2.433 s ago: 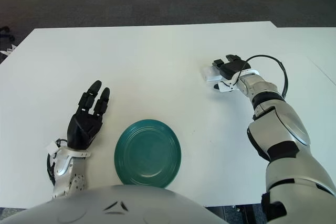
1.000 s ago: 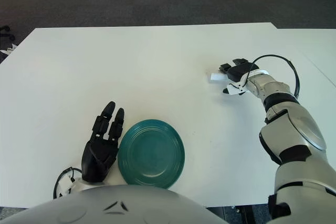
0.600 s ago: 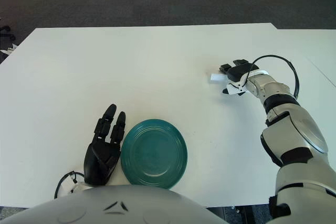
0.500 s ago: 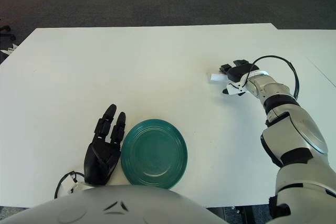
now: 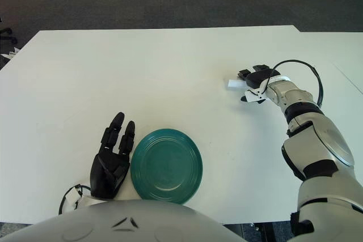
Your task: Put the charger into the plate.
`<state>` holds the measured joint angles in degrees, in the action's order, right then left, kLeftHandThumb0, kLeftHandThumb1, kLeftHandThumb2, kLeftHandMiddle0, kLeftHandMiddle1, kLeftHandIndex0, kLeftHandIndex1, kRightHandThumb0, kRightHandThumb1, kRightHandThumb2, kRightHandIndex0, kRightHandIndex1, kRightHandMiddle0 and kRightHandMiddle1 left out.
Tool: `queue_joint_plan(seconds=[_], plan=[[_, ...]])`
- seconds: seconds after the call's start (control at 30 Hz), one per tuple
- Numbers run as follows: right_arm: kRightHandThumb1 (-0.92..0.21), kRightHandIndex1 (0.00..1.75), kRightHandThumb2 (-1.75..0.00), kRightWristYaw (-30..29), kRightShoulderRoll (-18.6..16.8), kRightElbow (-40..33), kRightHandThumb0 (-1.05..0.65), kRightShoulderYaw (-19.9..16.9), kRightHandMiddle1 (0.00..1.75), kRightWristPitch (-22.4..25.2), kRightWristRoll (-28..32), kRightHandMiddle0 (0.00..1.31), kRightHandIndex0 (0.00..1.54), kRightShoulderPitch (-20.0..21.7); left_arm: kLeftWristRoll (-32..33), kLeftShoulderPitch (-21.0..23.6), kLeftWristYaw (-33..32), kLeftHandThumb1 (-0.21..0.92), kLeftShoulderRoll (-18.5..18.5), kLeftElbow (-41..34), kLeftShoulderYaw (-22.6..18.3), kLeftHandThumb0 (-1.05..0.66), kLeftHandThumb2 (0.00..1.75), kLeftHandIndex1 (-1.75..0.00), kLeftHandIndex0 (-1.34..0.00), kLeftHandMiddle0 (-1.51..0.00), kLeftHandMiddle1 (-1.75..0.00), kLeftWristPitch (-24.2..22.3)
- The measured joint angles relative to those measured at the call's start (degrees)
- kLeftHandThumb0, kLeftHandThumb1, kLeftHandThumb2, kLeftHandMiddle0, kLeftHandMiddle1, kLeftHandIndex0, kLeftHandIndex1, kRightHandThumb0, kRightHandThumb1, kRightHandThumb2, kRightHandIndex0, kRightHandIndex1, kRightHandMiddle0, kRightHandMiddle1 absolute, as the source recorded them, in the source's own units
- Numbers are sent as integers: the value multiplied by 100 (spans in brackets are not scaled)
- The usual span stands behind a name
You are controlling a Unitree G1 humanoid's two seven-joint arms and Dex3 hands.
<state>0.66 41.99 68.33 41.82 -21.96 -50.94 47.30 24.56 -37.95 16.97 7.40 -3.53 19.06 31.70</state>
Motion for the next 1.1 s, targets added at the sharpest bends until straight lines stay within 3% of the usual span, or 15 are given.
queue_joint_plan(seconds=[0.67,1.1], plan=[[-92,1,-80,10,-88,-23,-102,-23,48,206,35,0,28,-26,58,131,-220,92,15,-158,-80,-103,106,-50,0,-14,-1,-412],[-92,3,-80,10,94,-639,-104,-158,48,214,89,0,33,-369,198,438,-206,92,5,-71,-232,-103,108,-56,0,-16,-1,-656]])
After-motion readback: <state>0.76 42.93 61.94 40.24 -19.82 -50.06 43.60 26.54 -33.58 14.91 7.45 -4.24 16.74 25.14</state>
